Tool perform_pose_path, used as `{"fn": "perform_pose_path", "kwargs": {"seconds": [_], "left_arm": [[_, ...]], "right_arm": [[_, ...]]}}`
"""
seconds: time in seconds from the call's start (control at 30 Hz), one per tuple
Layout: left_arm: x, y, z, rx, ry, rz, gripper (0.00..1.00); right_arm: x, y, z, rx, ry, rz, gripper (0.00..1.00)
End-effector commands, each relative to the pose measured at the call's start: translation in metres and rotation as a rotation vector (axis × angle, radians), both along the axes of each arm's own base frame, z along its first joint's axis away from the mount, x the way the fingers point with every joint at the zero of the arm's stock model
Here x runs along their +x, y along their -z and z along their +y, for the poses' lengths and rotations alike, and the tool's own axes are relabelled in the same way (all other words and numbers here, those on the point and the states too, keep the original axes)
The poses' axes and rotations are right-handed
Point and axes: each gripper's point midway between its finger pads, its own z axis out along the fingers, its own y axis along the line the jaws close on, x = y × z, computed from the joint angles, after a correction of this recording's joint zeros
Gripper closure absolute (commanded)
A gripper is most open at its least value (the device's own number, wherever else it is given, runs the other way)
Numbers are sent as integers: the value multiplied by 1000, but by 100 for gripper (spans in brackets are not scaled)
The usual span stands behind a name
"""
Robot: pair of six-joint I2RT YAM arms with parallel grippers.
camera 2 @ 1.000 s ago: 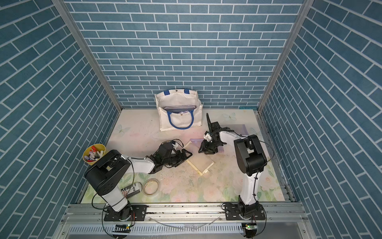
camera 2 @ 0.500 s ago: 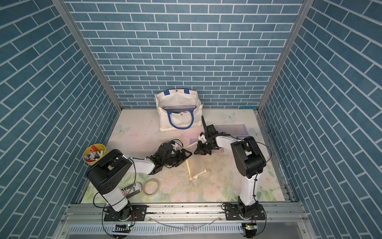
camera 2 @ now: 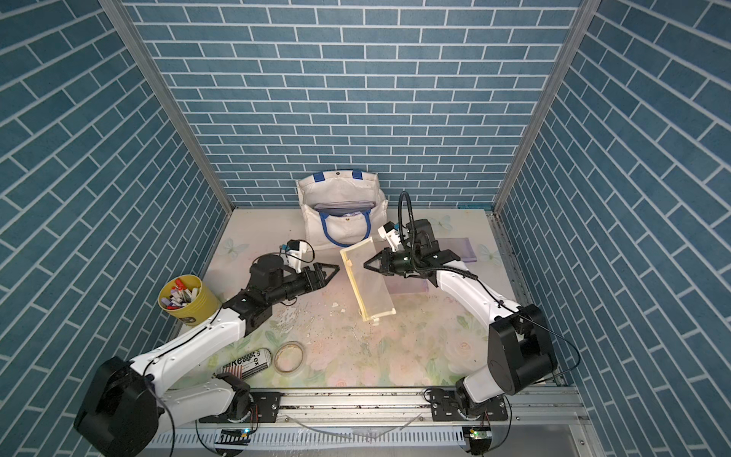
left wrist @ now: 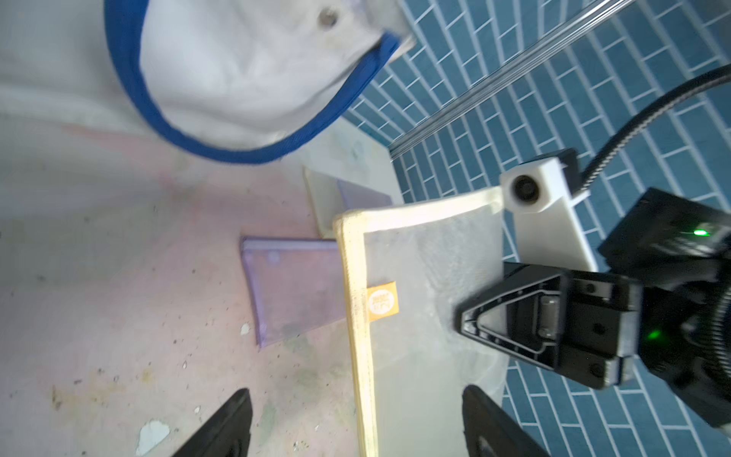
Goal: Put the pencil pouch into the canvas bag
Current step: Pick up the pencil pouch.
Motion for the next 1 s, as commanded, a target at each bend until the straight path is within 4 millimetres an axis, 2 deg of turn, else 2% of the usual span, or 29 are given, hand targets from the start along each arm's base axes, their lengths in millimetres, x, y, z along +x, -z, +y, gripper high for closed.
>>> {"fn": "perform_pose_path", "kwargs": {"seconds": [0.0,0.1,0.2,0.43,0.47,0.53,0.57,0.8,0.83,0.97], "left_arm": [[-6,-32,3,7,83,-105,16],[-4,-61,-5,-16,140,-170,16],[5,-73,-11,-47,153,-186,16],[29,-101,-30,-164,191,-253,17],[31,-105,-32,-180,198,-261,21],[35,-115,-36,-215,212,-284,48],[36,-116,-37,-224,216,-287,57],[29,-118,-35,-225,241,-302,97],[27,-119,-33,-217,241,-305,100],[26,-123,-19,-160,224,-323,100]], "right_arm": [[1,-66,12,146,-51,-92,100],[10,-104,19,240,-52,-139,100],[18,-128,24,304,-52,-173,100],[22,-131,28,328,-58,-174,100],[22,-132,28,330,-58,-175,100],[22,-134,28,333,-60,-181,100],[21,-135,28,334,-62,-182,100],[20,-137,27,324,-57,-180,100],[21,-134,26,310,-47,-175,100],[24,-123,24,221,-28,-150,100]]}}
